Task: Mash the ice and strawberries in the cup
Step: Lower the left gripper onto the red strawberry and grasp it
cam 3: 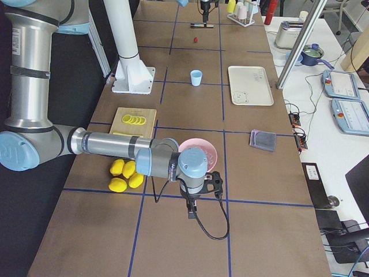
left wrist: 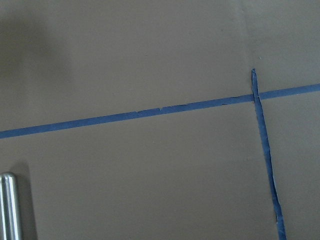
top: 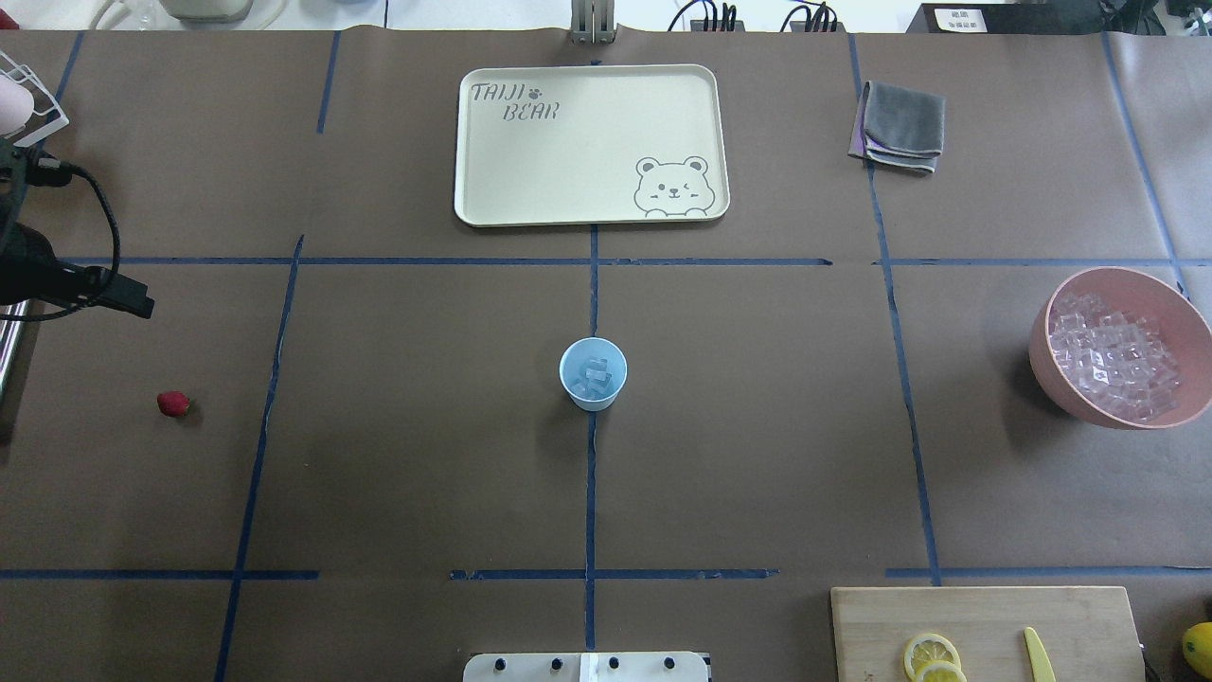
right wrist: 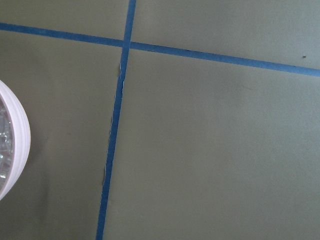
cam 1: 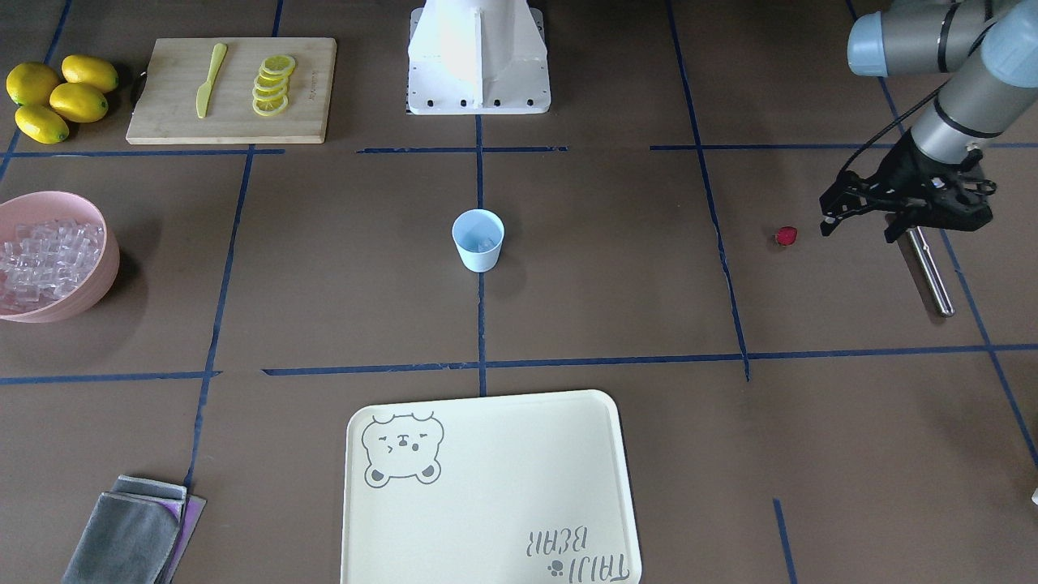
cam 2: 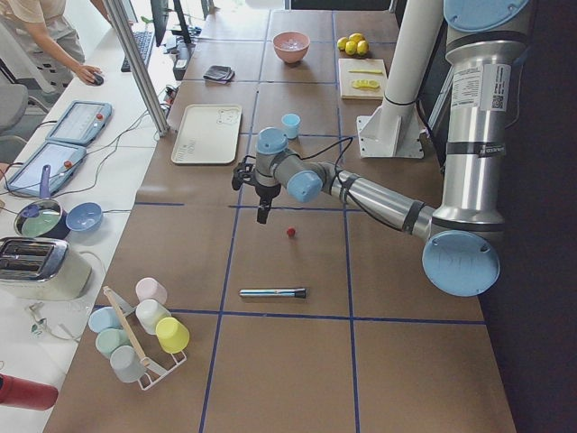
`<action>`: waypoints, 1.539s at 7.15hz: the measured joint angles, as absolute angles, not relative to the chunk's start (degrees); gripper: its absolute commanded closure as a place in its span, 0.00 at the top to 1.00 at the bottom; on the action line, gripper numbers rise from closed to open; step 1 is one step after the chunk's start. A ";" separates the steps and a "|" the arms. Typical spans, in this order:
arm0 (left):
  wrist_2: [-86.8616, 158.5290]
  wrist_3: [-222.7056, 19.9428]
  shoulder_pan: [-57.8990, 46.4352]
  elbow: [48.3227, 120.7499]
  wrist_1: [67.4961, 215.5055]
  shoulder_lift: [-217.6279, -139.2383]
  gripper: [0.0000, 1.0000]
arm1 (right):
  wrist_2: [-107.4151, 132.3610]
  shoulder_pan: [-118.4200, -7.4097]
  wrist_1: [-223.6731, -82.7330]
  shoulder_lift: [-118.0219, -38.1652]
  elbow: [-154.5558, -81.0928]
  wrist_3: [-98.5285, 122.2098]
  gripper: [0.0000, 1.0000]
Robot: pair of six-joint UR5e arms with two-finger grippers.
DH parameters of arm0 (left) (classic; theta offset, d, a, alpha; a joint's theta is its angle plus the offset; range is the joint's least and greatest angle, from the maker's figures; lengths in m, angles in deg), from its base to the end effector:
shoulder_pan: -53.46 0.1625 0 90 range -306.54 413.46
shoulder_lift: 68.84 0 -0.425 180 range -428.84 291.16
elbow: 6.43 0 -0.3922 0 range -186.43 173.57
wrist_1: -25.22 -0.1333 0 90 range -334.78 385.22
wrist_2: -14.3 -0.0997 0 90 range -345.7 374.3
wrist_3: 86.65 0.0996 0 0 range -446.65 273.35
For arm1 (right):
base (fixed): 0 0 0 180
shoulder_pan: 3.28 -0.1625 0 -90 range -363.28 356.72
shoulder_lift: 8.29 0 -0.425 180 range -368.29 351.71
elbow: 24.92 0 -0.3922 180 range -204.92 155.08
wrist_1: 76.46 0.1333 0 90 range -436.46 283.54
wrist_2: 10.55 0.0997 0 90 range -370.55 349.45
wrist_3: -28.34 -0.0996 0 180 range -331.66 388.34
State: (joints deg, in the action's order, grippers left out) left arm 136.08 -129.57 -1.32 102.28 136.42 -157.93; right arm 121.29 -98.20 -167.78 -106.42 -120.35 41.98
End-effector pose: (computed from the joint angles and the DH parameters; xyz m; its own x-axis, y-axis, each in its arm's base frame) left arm 0.2208 -0.4530 0.4706 0.6738 0.1250 -0.7283 0.0145 0.9832 0.1821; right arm 0.1031 -0.4186 0.6827 0.7376 -0.1270 0.6632 0.0910 0.9919 0.0888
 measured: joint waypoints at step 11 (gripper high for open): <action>131.41 -136.40 10.72 94.00 148.86 -154.61 0.84 | 121.16 -98.20 -167.73 -107.18 -120.28 42.13 0.99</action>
State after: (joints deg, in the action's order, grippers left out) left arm 131.41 -136.40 10.72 94.00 148.86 -154.61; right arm 121.16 -98.20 -167.73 -107.18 -120.28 42.13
